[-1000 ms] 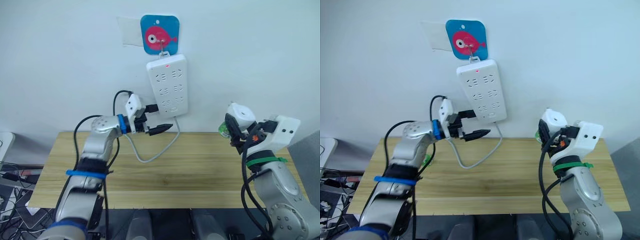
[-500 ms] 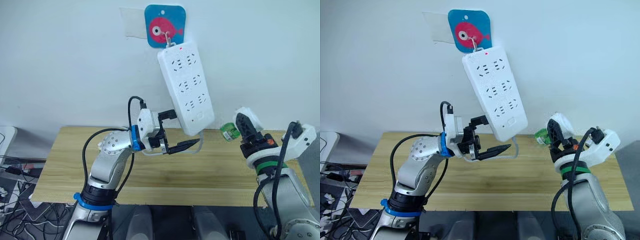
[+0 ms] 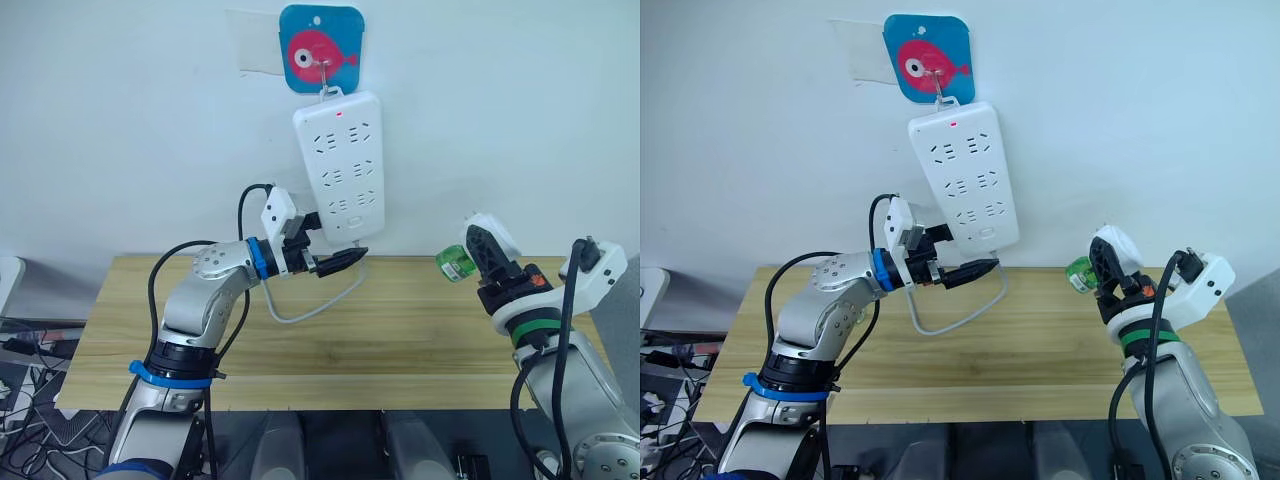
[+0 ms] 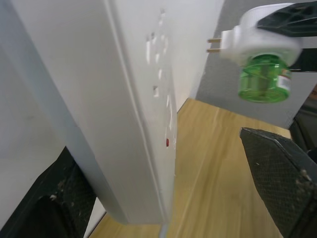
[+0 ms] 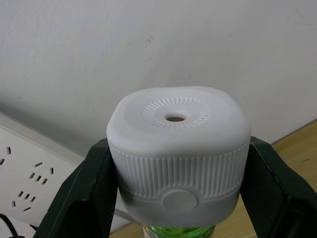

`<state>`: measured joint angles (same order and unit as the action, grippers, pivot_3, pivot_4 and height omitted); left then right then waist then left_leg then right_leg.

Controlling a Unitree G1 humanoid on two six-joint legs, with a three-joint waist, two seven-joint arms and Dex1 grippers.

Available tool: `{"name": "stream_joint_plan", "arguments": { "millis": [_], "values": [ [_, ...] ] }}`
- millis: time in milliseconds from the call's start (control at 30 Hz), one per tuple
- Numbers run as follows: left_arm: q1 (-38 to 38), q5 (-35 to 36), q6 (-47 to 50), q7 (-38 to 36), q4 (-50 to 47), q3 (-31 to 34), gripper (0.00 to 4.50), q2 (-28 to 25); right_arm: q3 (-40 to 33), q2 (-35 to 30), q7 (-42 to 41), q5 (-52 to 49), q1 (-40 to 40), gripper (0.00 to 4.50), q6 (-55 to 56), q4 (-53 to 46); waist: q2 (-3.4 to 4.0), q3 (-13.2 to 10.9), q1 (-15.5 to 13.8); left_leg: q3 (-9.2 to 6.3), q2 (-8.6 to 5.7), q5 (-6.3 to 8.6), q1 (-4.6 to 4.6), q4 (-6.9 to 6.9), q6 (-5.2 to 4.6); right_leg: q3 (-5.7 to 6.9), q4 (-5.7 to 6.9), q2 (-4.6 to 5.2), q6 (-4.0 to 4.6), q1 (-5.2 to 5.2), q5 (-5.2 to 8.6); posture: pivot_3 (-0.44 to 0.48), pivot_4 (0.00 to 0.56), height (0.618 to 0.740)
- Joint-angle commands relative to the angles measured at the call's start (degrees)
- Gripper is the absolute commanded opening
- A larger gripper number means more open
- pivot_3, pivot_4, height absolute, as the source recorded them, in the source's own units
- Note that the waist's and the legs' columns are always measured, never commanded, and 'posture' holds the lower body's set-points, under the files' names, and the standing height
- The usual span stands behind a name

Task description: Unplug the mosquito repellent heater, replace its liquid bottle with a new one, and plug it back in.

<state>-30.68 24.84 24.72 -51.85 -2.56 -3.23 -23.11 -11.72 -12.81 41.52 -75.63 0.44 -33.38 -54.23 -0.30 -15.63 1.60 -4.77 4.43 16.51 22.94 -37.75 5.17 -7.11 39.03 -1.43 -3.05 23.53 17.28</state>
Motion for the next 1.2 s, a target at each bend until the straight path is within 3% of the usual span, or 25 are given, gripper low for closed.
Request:
{"name": "stream_joint_plan", "arguments": {
  "millis": [33,233,467,700,733,900,1200],
  "values": [
    [0.9,0.4,3.1,2.6,0.1,3.3,4.47,-2.4,0.3,-1.6,-1.0,-1.4,-0.8,2.94,2.8,-0.7,0.0,0.0,0.0,0.0,0.0,0.0,0.0,0.01,0.0,0.01,0.0,0.0,0.0,0.02,0.0,0.099,0.269,0.74],
    [4.6,0.9,6.4,5.0,-2.2,7.1,4.47,-6.6,0.8,-3.4,-1.8,-2.0,-0.7,2.94,5.1,0.9,0.01,0.0,-0.2,0.01,0.02,-0.01,0.01,0.05,0.02,0.01,0.02,0.02,0.0,0.04,0.0,0.132,0.262,0.74],
    [9.6,-0.8,-15.2,-7.8,-11.5,3.7,4.47,-8.3,1.8,-6.4,-3.0,-2.4,-1.5,2.94,5.7,1.7,0.01,0.0,-2.0,0.03,0.02,-0.09,0.01,0.07,0.17,0.01,0.01,0.05,0.01,0.06,0.0,0.144,0.255,0.74],
    [7.0,-2.2,-32.1,-12.9,-7.1,-0.6,4.47,-1.1,1.8,-7.0,0.6,-4.9,-2.5,2.94,8.4,-0.9,-0.01,0.0,-2.9,0.06,-0.01,-0.12,0.02,0.04,0.23,-0.01,0.0,0.08,0.01,0.05,-0.01,0.112,0.243,0.74],
    [6.4,-2.8,-34.3,-13.3,-5.6,-1.4,4.47,0.1,2.0,-6.8,1.4,-5.3,-2.5,2.94,9.1,-1.5,-0.02,0.0,-2.8,0.06,-0.03,-0.12,0.02,0.03,0.23,-0.02,0.01,0.08,0.01,0.05,-0.01,0.072,0.237,0.74],
    [4.6,-5.5,-40.5,-13.9,0.2,-7.4,4.47,6.5,3.9,-3.5,5.9,-6.9,-2.2,2.94,14.1,-4.6,-0.05,0.0,-2.3,0.05,-0.05,-0.12,0.05,0.0,0.22,-0.04,0.0,0.07,0.01,0.05,-0.01,0.029,0.233,0.74],
    [-2.6,-11.1,-47.0,-7.2,11.7,-10.9,4.47,17.5,7.5,2.0,10.2,-3.3,-3.7,2.94,20.2,-5.7,-0.06,0.1,-0.2,0.02,-0.09,-0.12,0.05,-0.11,0.18,-0.05,0.04,0.07,-0.01,0.0,-0.04,-0.018,0.242,0.74]
  ]
}}
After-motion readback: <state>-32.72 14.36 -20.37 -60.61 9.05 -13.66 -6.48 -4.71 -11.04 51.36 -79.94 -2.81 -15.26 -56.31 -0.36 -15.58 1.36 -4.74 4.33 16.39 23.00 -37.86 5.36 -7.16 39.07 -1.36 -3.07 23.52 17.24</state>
